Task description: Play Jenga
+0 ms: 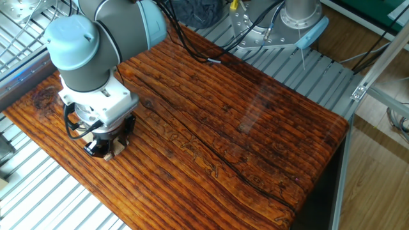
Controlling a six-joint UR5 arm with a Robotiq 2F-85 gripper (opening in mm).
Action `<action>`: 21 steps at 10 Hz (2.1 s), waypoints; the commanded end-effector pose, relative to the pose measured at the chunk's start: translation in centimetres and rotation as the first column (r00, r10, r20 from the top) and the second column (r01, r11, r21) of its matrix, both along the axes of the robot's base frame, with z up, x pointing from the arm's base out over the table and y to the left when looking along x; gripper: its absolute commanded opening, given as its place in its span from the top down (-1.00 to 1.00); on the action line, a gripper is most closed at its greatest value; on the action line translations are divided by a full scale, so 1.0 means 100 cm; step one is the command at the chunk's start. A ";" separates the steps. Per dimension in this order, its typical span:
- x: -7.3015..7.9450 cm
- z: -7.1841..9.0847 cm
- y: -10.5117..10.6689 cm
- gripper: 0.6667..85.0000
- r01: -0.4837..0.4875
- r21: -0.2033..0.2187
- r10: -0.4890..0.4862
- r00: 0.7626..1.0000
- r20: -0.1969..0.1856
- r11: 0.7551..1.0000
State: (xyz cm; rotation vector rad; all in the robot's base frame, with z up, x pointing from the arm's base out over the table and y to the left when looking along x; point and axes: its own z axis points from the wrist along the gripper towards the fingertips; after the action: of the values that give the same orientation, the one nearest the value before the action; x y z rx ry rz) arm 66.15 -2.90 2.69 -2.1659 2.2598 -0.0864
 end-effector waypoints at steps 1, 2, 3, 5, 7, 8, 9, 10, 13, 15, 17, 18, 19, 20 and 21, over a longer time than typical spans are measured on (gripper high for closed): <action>0.000 0.001 0.006 0.06 0.017 0.015 -0.017 1.000 -0.003 1.000; 0.000 0.001 0.007 0.06 0.019 0.018 -0.019 1.000 -0.003 1.000; 0.001 0.001 0.007 0.06 0.019 0.018 -0.019 1.000 0.000 1.000; 0.003 0.001 0.009 0.05 0.022 0.023 -0.022 1.000 0.004 0.999; 0.005 0.002 0.013 0.04 0.031 0.033 -0.031 0.999 0.009 0.999; 0.006 0.003 0.015 0.04 0.034 0.033 -0.034 0.999 0.009 0.999; 0.007 0.004 0.016 0.04 0.038 0.034 -0.039 0.999 0.009 0.999; 0.008 0.004 0.018 0.04 0.040 0.034 -0.040 0.999 0.009 0.999; 0.012 0.003 0.023 0.04 0.063 0.040 -0.063 0.998 0.014 0.997; 0.012 0.002 0.028 0.04 0.086 0.060 -0.086 0.996 0.010 0.995; 0.009 0.003 0.035 0.04 0.105 0.078 -0.104 0.995 -0.007 0.991; 0.010 0.004 0.037 0.04 0.109 0.080 -0.109 0.994 -0.007 0.991; 0.010 0.005 0.038 0.07 0.117 0.080 -0.116 0.993 -0.007 0.990; 0.012 0.005 0.039 0.18 0.139 0.081 -0.139 0.990 -0.005 0.987; 0.013 0.005 0.042 0.34 0.165 0.092 -0.165 0.986 -0.007 0.982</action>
State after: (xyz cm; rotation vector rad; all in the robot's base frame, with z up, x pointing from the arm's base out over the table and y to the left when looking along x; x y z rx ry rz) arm 67.19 0.62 2.99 -1.9998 2.3533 -0.0111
